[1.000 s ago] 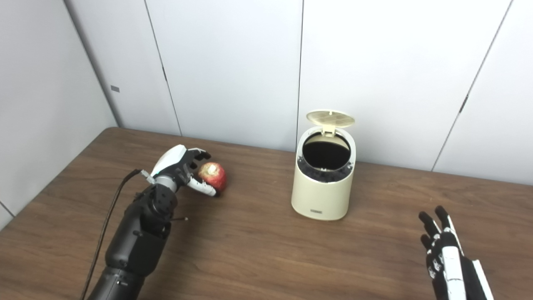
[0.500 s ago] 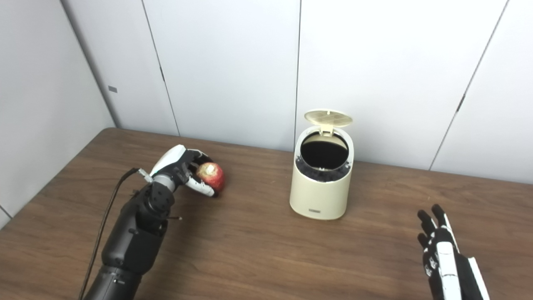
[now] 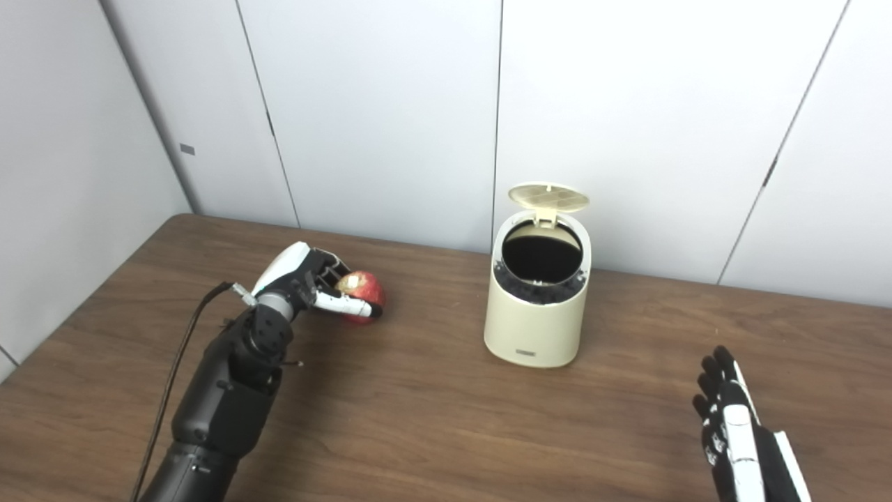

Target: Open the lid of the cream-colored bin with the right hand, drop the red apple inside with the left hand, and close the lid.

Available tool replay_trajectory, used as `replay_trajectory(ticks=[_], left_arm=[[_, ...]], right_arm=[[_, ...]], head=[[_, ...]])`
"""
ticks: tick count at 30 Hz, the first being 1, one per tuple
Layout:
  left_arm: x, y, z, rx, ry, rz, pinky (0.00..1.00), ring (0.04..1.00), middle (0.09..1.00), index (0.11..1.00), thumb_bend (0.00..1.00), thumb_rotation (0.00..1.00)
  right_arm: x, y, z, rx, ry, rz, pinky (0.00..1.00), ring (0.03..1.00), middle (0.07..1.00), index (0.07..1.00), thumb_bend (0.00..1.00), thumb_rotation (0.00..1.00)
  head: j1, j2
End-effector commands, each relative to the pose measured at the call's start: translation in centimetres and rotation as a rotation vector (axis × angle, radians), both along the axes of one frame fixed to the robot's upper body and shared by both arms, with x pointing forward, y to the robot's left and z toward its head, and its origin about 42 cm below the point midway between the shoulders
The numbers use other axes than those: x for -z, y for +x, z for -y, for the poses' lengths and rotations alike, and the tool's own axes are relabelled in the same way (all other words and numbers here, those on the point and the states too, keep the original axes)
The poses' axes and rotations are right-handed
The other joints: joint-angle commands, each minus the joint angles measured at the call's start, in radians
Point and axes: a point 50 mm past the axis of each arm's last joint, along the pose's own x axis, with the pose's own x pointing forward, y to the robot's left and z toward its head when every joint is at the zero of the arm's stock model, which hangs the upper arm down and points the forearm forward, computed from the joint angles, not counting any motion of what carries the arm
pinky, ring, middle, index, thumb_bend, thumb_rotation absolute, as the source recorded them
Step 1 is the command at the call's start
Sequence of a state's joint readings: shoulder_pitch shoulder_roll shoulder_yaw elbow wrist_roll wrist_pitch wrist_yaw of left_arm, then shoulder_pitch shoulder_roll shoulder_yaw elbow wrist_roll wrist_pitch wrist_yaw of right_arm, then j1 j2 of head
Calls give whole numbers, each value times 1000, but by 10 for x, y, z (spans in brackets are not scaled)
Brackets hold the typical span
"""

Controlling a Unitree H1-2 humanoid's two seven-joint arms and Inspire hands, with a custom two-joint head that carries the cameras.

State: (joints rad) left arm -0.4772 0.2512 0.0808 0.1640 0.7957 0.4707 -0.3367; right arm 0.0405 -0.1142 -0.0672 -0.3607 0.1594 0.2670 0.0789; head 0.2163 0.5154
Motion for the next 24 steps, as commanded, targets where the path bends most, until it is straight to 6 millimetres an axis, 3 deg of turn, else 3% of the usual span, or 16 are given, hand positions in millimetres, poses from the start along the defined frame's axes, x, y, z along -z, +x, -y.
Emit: replay_trajectory(ticks=[1, 6, 9, 14, 15, 24], left_arm=[[-16, 9, 8, 20, -13, 49, 552, 550, 550, 470, 512, 0], [-16, 3, 8, 23, -40, 86, 556, 559, 551, 460, 511, 0], [-21, -5, 14, 40, -59, 138, 524, 500, 529, 466, 508, 0], [-38, -17, 34, 91, -93, 255, 457, 451, 501, 476, 503, 0], [-41, -19, 39, 104, -102, 282, 453, 448, 498, 479, 503, 0], [-61, -29, 82, 180, -166, 409, 436, 432, 508, 473, 502, 0]], right_arm=[[-16, 5, 0, -10, 8, 93, 1000, 1000, 983, 1000, 443, 920], [-7, 5, 2, -11, 18, 98, 1000, 1000, 996, 1000, 493, 972], [1, 5, 5, -10, 35, 94, 1000, 1000, 1000, 1000, 443, 998], [13, 7, 10, -7, 21, 81, 1000, 1000, 981, 991, 479, 984], [15, 7, 11, -5, 22, 82, 1000, 1000, 974, 985, 486, 971], [28, 10, 12, -2, -2, 93, 1000, 1000, 948, 964, 560, 935]], head=[[-16, -7], [-86, -31], [-120, -39], [-131, -42], [-163, -55], [-184, -92]])
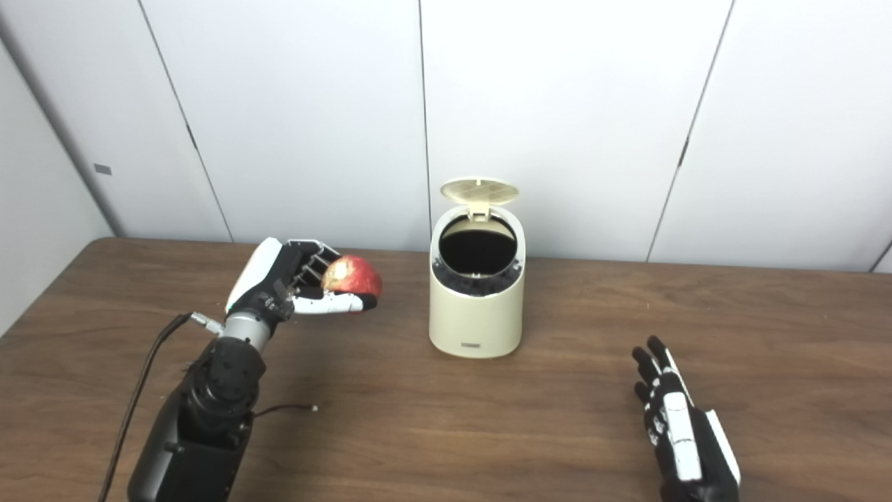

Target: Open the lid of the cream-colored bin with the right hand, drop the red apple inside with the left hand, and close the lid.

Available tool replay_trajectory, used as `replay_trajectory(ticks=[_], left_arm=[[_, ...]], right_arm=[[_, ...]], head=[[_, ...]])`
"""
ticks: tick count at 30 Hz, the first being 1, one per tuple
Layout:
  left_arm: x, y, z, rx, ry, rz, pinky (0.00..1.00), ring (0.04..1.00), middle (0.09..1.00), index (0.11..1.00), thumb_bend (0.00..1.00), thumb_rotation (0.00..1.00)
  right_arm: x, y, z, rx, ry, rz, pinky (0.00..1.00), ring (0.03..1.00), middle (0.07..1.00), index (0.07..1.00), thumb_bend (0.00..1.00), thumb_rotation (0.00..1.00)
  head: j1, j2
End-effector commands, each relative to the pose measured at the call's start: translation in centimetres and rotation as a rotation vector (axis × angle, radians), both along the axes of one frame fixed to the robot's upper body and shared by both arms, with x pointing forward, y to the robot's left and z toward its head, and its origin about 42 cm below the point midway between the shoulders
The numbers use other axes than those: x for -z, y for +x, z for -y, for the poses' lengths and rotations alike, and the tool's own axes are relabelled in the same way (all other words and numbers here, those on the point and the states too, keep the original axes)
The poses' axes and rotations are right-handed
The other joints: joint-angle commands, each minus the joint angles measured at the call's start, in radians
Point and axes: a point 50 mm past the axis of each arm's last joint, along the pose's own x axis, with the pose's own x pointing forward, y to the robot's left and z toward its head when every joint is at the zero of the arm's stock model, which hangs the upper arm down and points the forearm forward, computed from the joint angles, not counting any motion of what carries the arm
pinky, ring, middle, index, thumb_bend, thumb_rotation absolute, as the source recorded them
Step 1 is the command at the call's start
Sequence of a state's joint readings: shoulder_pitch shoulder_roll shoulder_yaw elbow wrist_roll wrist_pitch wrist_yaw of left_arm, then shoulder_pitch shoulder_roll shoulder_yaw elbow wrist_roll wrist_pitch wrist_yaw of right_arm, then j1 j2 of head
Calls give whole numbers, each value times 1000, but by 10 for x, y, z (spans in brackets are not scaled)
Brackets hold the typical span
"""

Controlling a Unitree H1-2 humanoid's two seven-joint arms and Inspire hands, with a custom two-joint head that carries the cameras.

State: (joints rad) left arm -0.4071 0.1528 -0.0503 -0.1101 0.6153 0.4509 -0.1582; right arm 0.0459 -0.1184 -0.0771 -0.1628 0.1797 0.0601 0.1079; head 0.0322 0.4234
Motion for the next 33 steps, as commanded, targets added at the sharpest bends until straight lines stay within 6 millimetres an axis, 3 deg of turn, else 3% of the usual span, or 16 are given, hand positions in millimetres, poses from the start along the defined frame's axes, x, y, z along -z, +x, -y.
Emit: replay_trajectory(ticks=[1, 12, 19, 27, 33], left_arm=[[-31, 4, 9, 20, -1, 123, 431, 427, 511, 472, 501, 0], [-48, -5, 41, 67, 3, 226, 431, 407, 508, 485, 500, 0], [-67, -15, 50, 75, 27, 295, 450, 424, 505, 479, 501, 0], [-74, -19, 61, 75, 17, 314, 390, 392, 483, 506, 500, 0], [-76, -16, 71, 83, 30, 332, 430, 395, 498, 503, 500, 0]], right_arm=[[-10, 5, 2, -8, -27, 84, 1000, 1000, 943, 959, 575, 931], [-2, 5, -2, 0, -23, 75, 1000, 1000, 942, 960, 574, 888], [-1, 5, -3, -2, -28, 72, 1000, 1000, 954, 980, 563, 890], [1, 7, -7, 0, -40, 80, 1000, 1000, 953, 982, 571, 915], [3, 7, -10, -11, -45, 75, 1000, 1000, 954, 987, 593, 924]], head=[[-1, -2], [-7, -10], [-5, -8], [-6, -4], [-7, -2]])
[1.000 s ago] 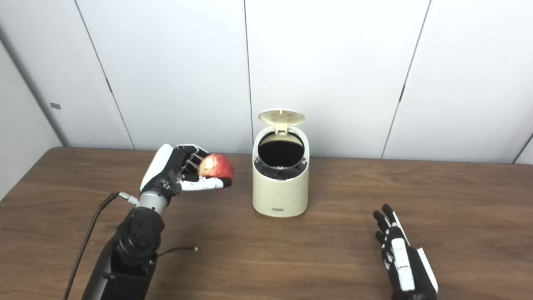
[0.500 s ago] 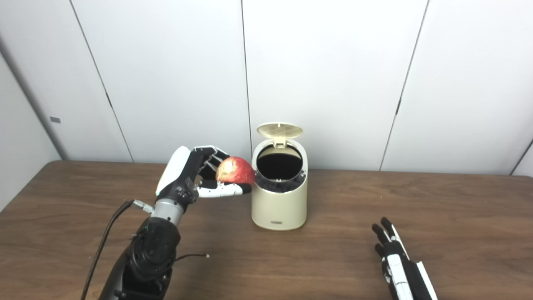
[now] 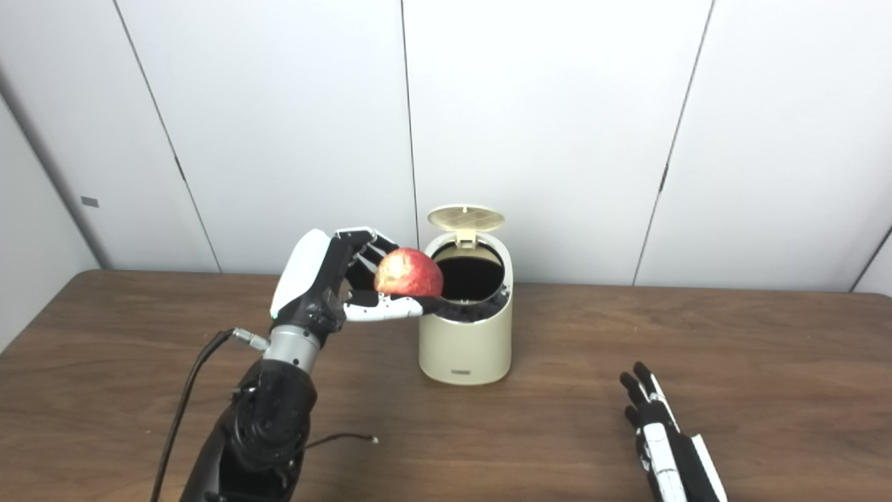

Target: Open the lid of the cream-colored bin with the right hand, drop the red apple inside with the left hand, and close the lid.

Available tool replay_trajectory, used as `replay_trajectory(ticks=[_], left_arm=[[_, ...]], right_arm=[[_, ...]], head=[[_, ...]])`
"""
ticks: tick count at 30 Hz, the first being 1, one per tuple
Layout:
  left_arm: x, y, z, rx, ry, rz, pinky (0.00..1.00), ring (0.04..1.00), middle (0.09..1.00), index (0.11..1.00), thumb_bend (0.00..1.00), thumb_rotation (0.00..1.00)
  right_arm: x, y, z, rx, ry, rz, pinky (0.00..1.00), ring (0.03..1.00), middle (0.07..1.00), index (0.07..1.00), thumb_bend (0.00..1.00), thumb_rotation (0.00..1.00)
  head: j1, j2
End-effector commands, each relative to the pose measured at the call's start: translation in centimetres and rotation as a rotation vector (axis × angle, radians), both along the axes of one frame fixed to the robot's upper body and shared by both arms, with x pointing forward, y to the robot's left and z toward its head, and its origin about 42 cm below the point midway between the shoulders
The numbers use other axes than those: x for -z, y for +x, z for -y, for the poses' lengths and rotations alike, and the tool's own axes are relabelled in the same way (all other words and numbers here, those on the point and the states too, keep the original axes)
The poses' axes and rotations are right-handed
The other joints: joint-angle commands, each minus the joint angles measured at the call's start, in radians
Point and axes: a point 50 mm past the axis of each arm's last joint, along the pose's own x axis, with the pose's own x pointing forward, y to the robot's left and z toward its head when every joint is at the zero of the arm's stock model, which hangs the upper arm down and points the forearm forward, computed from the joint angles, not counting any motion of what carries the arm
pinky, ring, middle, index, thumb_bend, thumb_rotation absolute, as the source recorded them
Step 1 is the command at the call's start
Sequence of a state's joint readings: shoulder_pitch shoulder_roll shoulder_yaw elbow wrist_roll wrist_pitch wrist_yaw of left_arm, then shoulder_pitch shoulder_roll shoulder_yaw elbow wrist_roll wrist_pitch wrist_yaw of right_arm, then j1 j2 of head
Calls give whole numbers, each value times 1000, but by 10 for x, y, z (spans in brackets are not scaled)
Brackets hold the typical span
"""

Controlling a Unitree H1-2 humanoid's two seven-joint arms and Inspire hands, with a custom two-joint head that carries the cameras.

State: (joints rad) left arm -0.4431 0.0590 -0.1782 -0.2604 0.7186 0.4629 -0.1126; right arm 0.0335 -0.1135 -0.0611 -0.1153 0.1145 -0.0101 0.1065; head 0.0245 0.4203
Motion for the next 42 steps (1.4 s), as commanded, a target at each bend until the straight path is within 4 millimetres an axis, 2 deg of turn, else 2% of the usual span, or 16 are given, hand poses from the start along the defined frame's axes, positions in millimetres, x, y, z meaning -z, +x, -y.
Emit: replay_trajectory(ticks=[1, 14, 18, 23, 24, 25, 30, 36, 42], left_arm=[[-32, 5, 7, -4, 10, 129, 424, 394, 499, 503, 500, 0], [-25, 27, 25, 21, 35, 138, 385, 389, 499, 505, 499, 0], [-19, 34, 28, 23, 71, 148, 328, 392, 498, 514, 473, 0], [-13, 39, 32, 21, 89, 144, 429, 394, 465, 515, 476, 0], [-12, 40, 33, 22, 89, 139, 492, 410, 459, 519, 491, 0], [-12, 41, 33, 27, 82, 135, 513, 419, 454, 520, 496, 0], [-16, 46, 37, 38, 61, 136, 402, 386, 470, 531, 498, 0], [-21, 49, 41, 59, 19, 127, 384, 384, 487, 511, 500, 0], [-25, 52, 45, 64, 21, 148, 350, 401, 496, 491, 476, 0]], right_arm=[[-3, 3, -5, -10, 21, 43, 1000, 1000, 955, 986, 596, 923], [1, 4, -8, -17, 16, 39, 1000, 1000, 964, 995, 614, 924], [1, 5, -7, -15, 17, 34, 1000, 1000, 964, 996, 616, 925], [2, 6, -5, -21, -28, 38, 1000, 1000, 965, 995, 578, 960], [2, 7, -5, -23, -38, 38, 1000, 1000, 965, 994, 571, 962], [3, 7, -5, -25, -48, 39, 1000, 1000, 964, 994, 570, 964], [5, 8, -8, -40, -49, 50, 1000, 1000, 960, 984, 606, 942], [6, 7, -11, -41, -13, 48, 1000, 1000, 960, 983, 623, 914], [8, 5, -10, -46, -11, 44, 1000, 1000, 965, 988, 623, 928]], head=[[0, 1], [-8, -7], [-11, -10], [-2, -17], [-1, -22], [-3, -24], [-7, -29], [-8, -28], [-7, -29]])
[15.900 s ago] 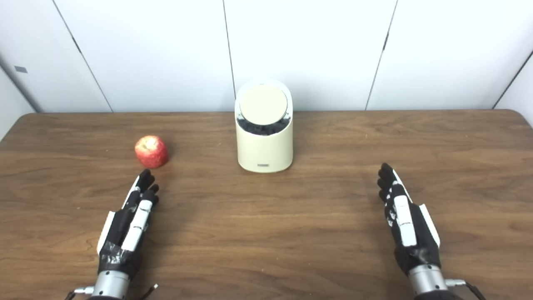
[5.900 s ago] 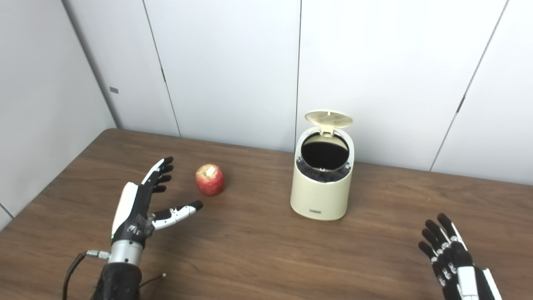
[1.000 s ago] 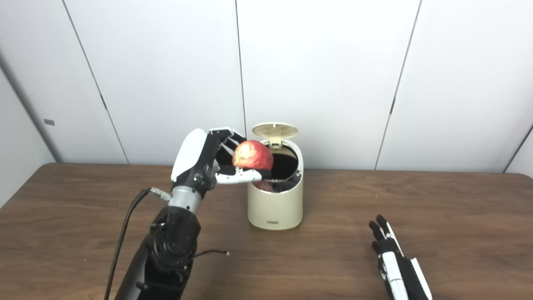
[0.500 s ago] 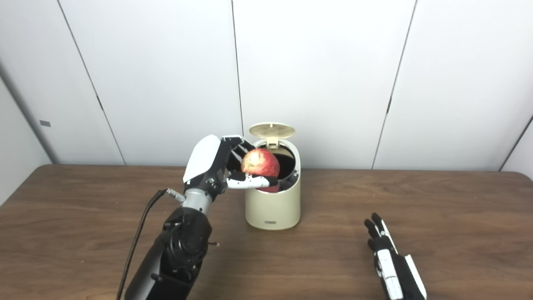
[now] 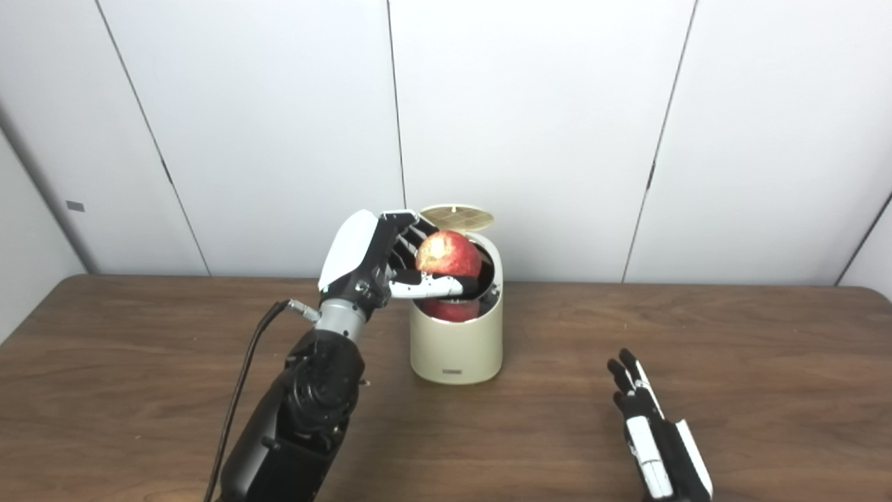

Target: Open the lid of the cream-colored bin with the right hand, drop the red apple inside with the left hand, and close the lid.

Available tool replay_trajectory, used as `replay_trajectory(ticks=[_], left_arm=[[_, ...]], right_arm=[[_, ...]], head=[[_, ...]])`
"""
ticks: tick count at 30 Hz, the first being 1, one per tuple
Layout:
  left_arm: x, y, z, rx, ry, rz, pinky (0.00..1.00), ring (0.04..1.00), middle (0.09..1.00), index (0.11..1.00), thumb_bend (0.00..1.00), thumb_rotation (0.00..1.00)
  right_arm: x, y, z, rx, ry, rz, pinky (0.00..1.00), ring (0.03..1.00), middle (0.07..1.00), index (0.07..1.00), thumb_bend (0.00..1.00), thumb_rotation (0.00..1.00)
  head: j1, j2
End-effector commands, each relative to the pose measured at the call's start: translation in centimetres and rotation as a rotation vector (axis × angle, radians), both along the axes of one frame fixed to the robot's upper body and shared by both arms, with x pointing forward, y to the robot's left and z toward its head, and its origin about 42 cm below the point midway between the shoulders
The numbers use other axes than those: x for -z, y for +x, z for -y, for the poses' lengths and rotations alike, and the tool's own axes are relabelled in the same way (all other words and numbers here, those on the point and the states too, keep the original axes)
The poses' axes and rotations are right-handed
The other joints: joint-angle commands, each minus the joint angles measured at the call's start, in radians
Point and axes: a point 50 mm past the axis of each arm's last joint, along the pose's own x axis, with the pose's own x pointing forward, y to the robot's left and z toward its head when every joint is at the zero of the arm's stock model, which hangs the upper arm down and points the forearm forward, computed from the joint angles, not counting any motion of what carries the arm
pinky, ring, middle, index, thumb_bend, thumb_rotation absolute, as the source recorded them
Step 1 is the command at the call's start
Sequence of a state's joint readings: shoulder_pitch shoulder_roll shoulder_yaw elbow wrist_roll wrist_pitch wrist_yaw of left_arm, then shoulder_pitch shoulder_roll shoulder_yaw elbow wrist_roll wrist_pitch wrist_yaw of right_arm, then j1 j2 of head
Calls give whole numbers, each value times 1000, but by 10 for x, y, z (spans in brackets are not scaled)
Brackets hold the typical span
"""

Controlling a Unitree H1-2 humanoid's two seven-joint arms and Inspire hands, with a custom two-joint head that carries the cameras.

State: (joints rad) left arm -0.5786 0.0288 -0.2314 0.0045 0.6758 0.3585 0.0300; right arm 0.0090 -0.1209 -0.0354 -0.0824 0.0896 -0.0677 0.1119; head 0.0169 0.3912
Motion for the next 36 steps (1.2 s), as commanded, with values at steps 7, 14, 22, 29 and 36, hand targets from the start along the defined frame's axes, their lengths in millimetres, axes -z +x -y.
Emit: replay_trajectory(ticks=[7, 14, 22, 29, 36], left_arm=[[-33, 6, 9, 21, 9, 121, 322, 399, 498, 502, 473, 0], [-33, 7, 12, 31, -11, 106, 321, 400, 496, 504, 473, 0], [-21, 17, 13, 18, 0, 84, 335, 407, 503, 490, 474, 0], [-9, 28, 13, 5, 71, 97, 332, 404, 505, 496, 474, 0], [-6, 31, 12, -19, 182, 140, 319, 425, 533, 506, 472, 0]], right_arm=[[10, -5, -6, -19, 42, -9, 1000, 1000, 970, 994, 596, 919], [11, -5, -6, -17, 49, -8, 1000, 1000, 971, 1000, 596, 920], [12, -7, -6, -20, 80, -17, 1000, 1000, 970, 999, 607, 905], [12, -7, -6, -21, 117, -20, 1000, 1000, 964, 993, 601, 880], [13, -6, -5, -33, 126, -3, 1000, 1000, 942, 983, 588, 878]], head=[[2, -1], [-3, -1], [-9, 1], [-13, 0], [-11, -2]])
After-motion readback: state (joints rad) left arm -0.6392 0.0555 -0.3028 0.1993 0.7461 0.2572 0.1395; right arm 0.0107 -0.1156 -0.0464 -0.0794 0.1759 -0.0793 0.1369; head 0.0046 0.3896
